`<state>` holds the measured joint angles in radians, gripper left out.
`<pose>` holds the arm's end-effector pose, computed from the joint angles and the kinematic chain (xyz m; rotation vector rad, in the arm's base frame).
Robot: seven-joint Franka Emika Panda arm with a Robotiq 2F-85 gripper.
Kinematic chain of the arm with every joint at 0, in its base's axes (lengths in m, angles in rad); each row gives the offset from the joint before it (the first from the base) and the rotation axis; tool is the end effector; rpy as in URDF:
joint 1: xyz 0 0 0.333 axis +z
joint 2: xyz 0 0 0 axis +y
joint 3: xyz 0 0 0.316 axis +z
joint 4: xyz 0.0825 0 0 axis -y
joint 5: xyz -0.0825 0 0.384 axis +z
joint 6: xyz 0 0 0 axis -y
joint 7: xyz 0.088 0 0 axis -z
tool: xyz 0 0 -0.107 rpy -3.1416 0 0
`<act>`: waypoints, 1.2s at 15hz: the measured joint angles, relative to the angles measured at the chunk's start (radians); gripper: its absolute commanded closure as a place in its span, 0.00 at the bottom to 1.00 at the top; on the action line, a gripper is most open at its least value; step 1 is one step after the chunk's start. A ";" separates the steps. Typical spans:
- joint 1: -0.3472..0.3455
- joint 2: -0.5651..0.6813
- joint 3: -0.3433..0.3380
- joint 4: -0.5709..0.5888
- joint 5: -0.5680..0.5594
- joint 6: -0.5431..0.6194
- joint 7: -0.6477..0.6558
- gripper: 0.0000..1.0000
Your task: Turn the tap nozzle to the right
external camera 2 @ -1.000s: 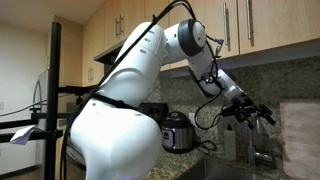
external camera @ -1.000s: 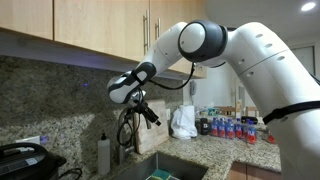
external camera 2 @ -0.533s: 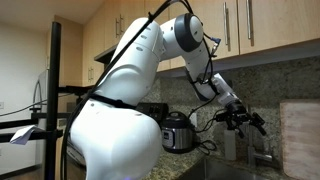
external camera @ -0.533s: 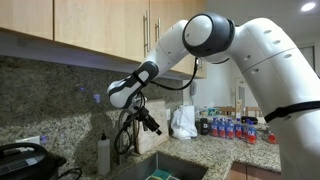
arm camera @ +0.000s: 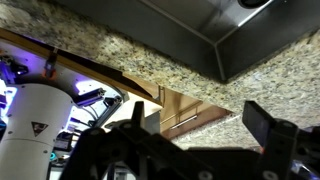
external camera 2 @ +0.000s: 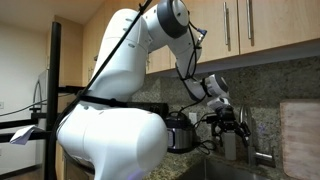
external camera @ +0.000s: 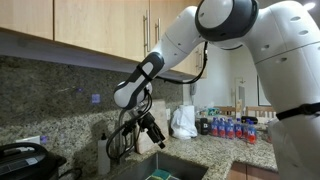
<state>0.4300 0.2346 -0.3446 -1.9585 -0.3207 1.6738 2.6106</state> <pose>0.5404 0.0208 0.3414 0.8980 -2.3793 0.3444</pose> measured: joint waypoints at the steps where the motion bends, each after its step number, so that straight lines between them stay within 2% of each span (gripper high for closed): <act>1: 0.064 -0.016 -0.083 -0.031 0.028 0.027 0.000 0.00; 5: 0.342 -0.040 -0.412 -0.126 0.088 0.202 -0.002 0.00; 10: 0.740 -0.026 -0.810 -0.232 0.157 0.546 -0.002 0.00; 14: 1.064 0.023 -1.120 -0.339 0.346 0.810 -0.002 0.00; 18: 1.373 0.100 -1.355 -0.468 0.571 0.969 -0.002 0.00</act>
<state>1.8031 0.3349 -1.6999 -2.4263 0.2502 2.6429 2.6086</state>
